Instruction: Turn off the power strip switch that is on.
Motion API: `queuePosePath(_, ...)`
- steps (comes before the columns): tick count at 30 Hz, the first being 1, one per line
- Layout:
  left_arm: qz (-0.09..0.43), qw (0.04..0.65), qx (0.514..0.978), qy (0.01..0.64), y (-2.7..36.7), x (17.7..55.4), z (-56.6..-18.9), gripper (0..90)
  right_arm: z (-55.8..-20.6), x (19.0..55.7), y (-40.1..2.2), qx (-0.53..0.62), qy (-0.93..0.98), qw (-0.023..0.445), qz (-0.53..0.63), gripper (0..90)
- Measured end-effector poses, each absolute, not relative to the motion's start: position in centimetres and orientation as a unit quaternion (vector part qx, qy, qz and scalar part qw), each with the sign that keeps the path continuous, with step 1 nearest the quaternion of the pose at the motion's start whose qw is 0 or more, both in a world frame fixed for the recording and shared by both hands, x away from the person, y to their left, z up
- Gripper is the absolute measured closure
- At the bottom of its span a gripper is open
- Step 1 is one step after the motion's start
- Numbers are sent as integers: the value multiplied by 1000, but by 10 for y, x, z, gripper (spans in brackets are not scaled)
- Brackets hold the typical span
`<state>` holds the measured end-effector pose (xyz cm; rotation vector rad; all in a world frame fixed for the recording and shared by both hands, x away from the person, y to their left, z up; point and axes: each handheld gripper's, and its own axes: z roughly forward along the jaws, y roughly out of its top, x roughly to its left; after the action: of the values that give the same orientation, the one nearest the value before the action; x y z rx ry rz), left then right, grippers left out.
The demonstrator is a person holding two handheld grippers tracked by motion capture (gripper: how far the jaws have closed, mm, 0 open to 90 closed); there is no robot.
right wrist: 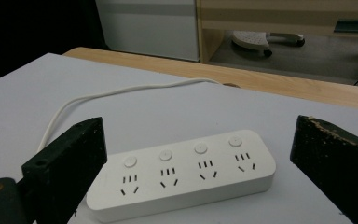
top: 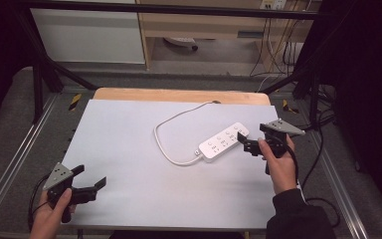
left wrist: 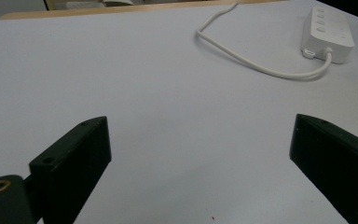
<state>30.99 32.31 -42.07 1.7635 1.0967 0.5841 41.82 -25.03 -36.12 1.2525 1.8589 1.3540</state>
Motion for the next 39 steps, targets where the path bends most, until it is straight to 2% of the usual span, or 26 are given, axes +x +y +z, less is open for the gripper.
queuePosePath(26, 239, 470, 722, 447, 322, 310, -421, 50, -401, 357, -288, 481, 670, 267, 499, 38)
queuePosePath(39, 239, 470, 722, 447, 321, 309, -421, 50, -429, 341, -288, 485, 680, 254, 488, 36)
